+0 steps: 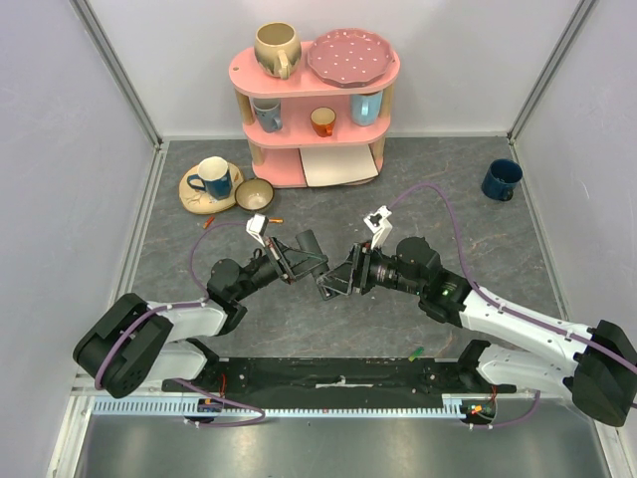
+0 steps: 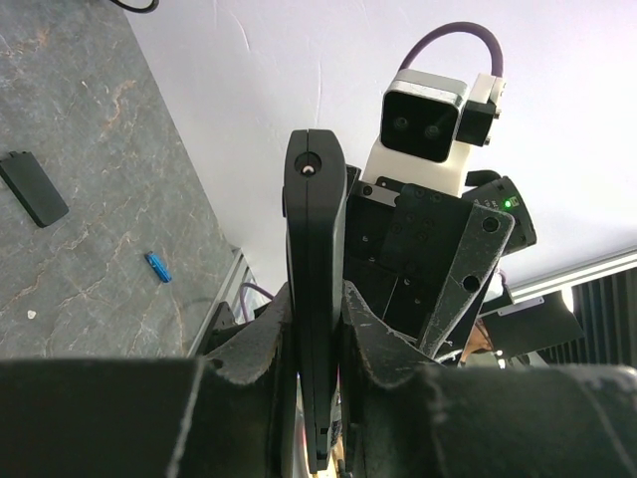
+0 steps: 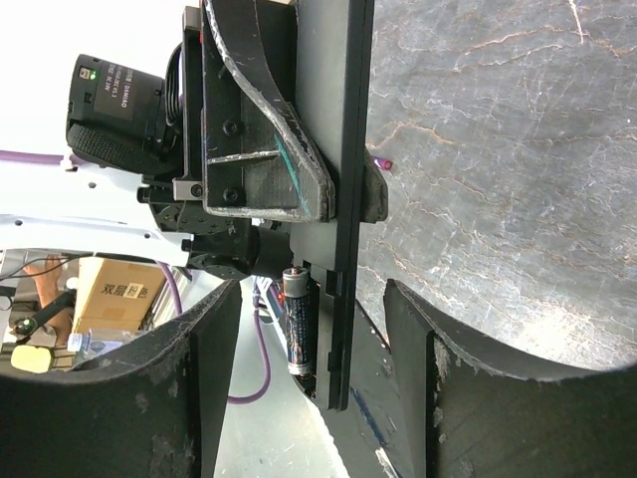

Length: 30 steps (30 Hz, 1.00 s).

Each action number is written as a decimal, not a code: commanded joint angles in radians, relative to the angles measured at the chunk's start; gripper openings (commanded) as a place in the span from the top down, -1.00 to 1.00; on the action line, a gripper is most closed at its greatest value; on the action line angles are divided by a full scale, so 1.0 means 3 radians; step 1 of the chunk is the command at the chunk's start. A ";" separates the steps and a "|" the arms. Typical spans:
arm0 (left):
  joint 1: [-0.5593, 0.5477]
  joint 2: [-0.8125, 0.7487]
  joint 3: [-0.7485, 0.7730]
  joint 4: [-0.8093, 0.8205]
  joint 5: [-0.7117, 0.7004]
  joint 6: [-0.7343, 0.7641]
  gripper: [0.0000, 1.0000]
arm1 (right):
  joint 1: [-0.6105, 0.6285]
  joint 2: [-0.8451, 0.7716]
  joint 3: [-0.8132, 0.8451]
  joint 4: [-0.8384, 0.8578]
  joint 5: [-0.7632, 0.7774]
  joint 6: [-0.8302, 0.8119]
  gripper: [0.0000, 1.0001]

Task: Load the batteries into the remote control
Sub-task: Load the battery into the remote control.

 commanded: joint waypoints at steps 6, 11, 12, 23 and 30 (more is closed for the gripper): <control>-0.0013 -0.0110 0.0109 0.1004 0.0068 -0.0090 0.96 | -0.0025 -0.0010 -0.0098 0.0259 -0.0108 0.0070 -0.29; -0.0013 -0.0140 0.0099 0.0999 0.0057 -0.0085 0.96 | -0.0040 -0.0005 -0.0124 0.0305 -0.0129 0.0090 -0.26; -0.0013 -0.0145 0.0099 0.0999 0.0057 -0.0085 0.96 | -0.0035 -0.0005 -0.0134 0.0325 -0.0134 0.0100 -0.24; -0.0013 -0.0146 0.0099 0.0999 0.0057 -0.0080 0.96 | -0.0045 -0.0005 -0.0175 0.0423 -0.0159 0.0147 -0.20; -0.0013 -0.0135 0.0074 0.1004 0.0052 -0.0075 0.96 | -0.0066 -0.0046 -0.0155 0.0397 -0.0134 0.0157 -0.26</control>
